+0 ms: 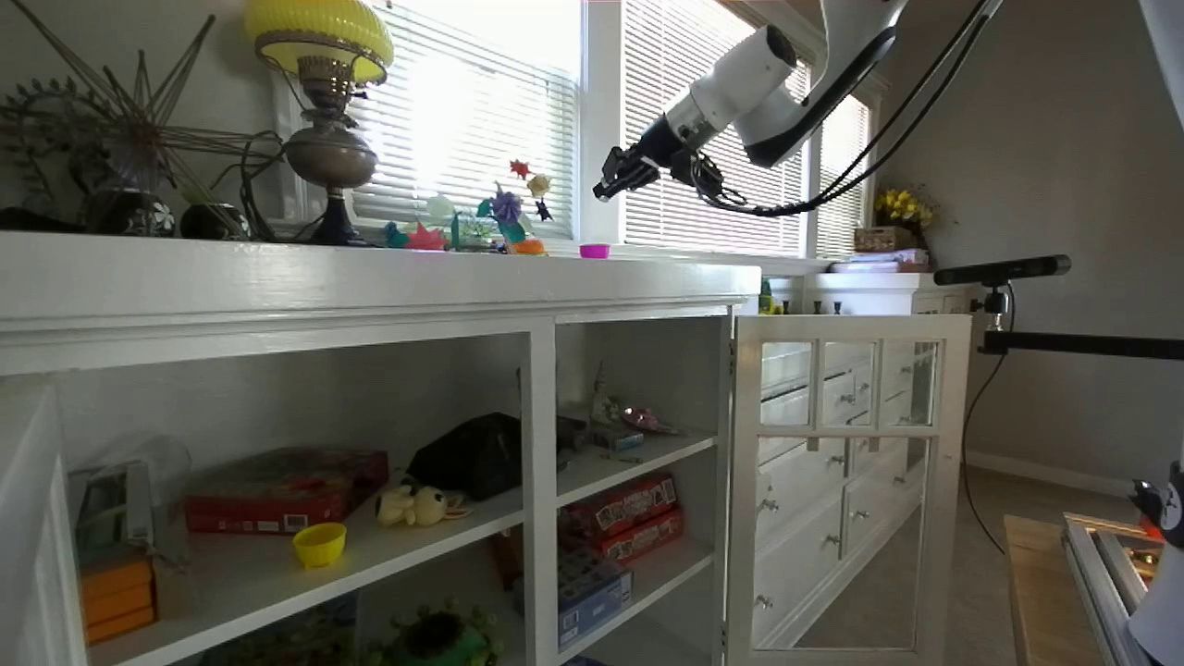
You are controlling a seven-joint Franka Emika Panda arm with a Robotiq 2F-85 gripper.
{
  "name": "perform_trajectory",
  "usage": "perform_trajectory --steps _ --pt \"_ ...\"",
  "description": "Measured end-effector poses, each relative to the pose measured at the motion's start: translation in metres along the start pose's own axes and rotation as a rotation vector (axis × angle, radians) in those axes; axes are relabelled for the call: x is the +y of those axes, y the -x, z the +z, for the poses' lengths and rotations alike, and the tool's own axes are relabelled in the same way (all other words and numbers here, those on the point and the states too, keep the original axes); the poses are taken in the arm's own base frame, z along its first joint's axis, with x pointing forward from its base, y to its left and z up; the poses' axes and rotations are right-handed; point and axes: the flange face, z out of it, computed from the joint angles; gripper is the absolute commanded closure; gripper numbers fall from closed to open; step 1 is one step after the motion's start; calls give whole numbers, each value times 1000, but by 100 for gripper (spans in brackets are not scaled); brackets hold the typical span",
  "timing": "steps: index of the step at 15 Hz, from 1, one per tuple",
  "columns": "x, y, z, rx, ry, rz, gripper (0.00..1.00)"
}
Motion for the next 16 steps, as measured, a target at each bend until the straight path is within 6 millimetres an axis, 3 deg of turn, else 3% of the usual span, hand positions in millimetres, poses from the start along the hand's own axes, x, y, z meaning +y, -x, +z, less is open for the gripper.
perform_trajectory --steps 1,8,16 --pt "0 0 0 0 0 0 94" --pt "3 6 9 -9 18 3 94" --pt "17 29 38 -37 89 11 94"
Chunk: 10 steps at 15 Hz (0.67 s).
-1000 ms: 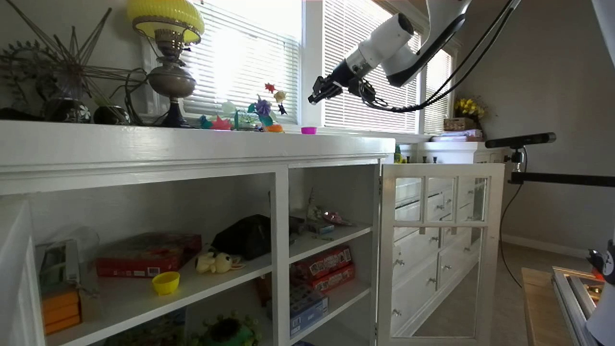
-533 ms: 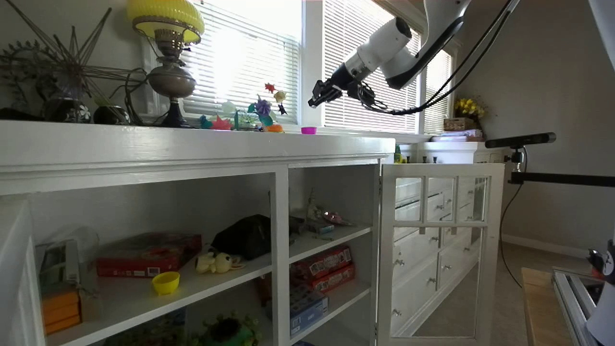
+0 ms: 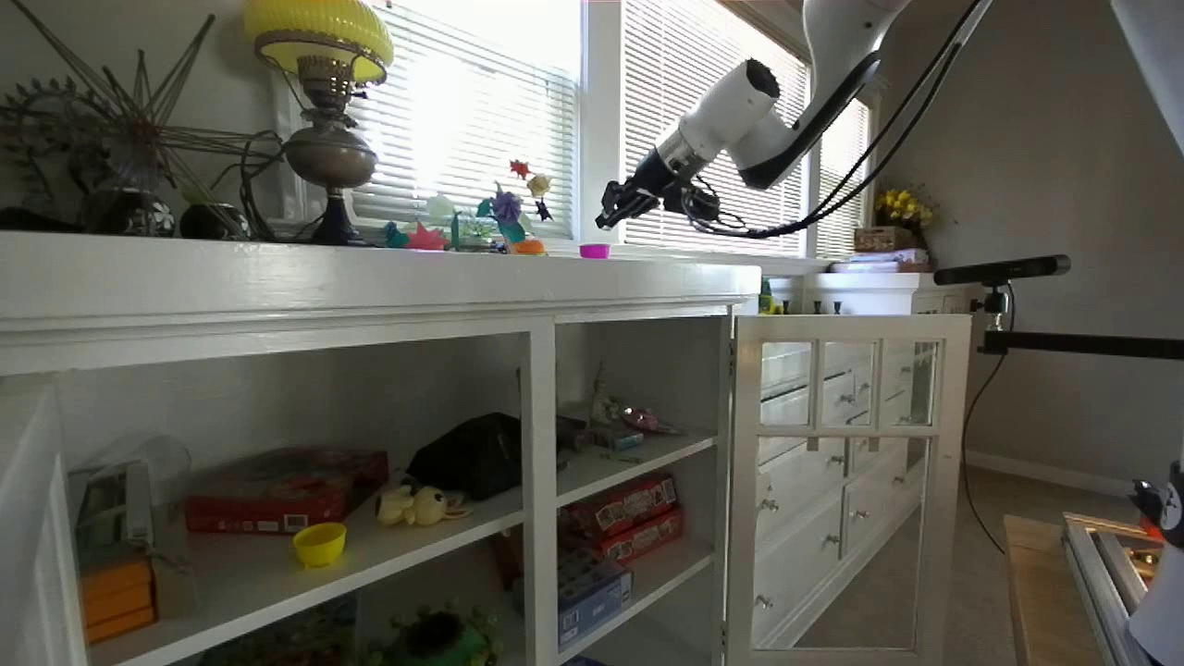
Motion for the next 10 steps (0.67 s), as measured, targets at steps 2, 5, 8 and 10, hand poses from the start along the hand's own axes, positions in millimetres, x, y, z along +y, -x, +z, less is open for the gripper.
perform_trajectory --steps 2,5,8,10 --pt "1 4 5 -7 8 0 94" --pt "3 8 10 -13 18 0 94" --pt "3 7 11 -9 25 -1 94" --pt "3 7 11 -8 26 -2 94"
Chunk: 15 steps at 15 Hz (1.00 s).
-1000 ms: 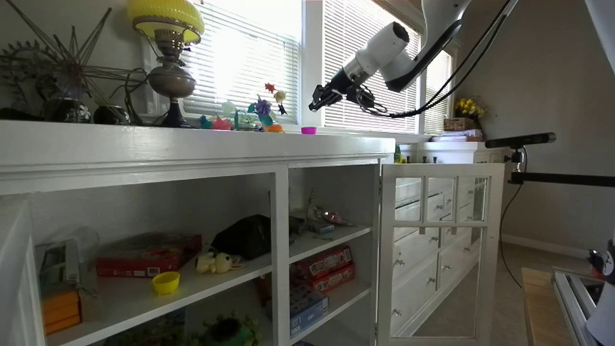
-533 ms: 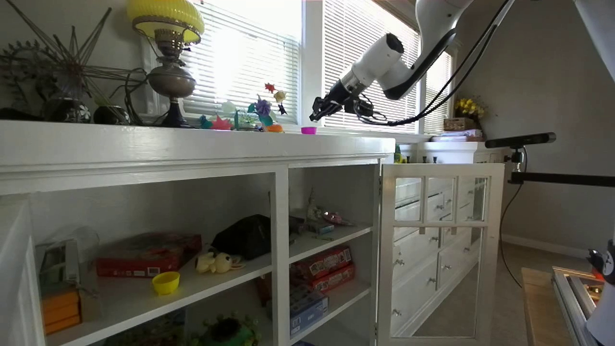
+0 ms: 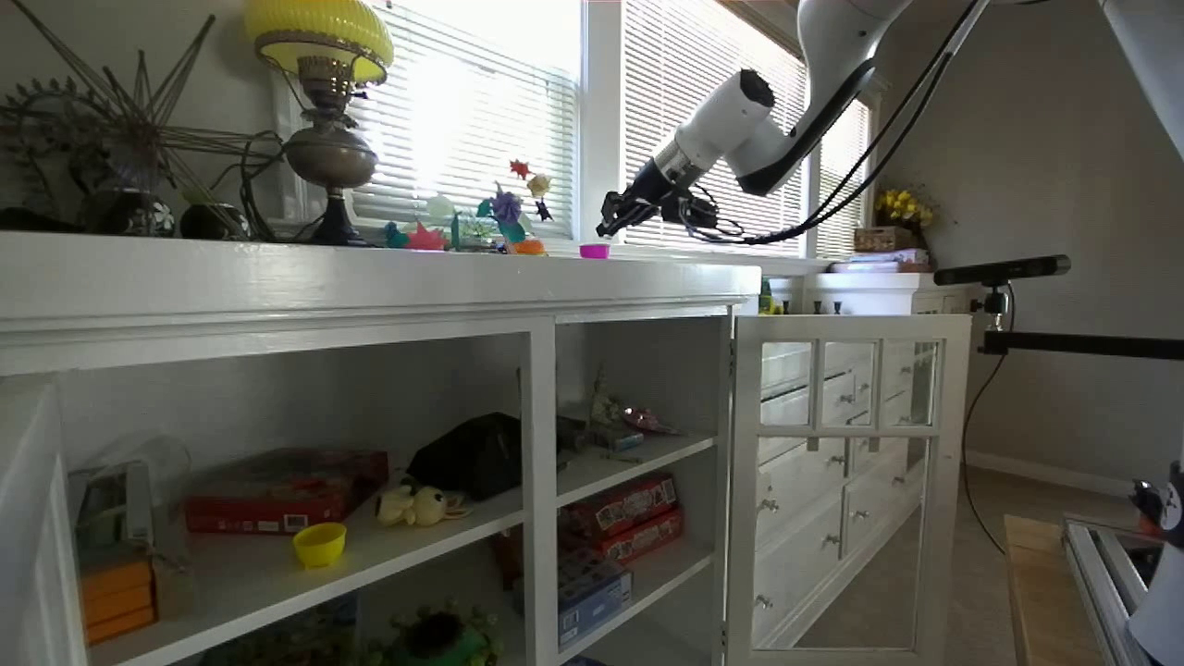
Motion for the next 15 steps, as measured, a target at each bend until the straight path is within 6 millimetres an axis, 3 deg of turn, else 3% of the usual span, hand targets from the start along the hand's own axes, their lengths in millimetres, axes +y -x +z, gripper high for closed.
perform_trajectory --steps 6,7,9,15 --pt "-3 -1 1 3 0 -3 94" --pt "-4 -1 2 4 3 -4 53" --pt "-7 -2 5 9 12 -5 45" --pt "-16 -8 9 30 13 -11 3"
